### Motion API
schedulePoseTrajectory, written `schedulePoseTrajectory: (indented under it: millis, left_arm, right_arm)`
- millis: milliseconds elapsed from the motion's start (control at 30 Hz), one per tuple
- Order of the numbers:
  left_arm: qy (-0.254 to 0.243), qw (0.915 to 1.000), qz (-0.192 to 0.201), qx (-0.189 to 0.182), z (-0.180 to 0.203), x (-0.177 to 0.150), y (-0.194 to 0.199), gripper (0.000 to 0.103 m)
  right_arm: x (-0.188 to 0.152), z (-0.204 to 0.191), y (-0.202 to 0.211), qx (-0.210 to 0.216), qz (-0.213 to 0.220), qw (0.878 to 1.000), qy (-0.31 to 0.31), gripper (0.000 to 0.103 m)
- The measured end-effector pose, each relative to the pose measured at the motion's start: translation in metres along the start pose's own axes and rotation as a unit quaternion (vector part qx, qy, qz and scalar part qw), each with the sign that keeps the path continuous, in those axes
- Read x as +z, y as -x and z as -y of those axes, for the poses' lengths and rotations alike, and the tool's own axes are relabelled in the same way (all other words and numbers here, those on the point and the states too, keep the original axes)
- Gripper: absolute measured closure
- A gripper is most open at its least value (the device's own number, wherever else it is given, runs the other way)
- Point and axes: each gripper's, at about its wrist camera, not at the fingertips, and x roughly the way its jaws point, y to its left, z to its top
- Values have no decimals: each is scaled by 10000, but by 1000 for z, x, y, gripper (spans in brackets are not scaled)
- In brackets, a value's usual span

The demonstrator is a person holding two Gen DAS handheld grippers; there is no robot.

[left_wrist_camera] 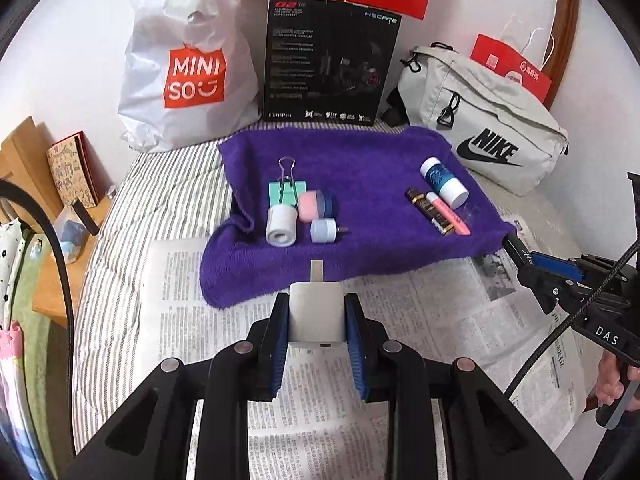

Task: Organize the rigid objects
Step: 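Carry the adapter toward the towel with the left gripper while the right carries the case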

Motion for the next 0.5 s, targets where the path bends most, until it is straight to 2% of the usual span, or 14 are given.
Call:
schedulePoseTrajectory:
  millis: [267, 500]
  left_arm:
    - [0, 10000, -13, -75, 1, 20, -6, 77]
    - [-16, 9999, -97, -98, 0, 42, -24, 77]
  right_arm:
    - [23, 9, -3, 40, 12, 10000, -32, 81]
    - [50, 22, -22, 8, -56, 10000, -58, 81]
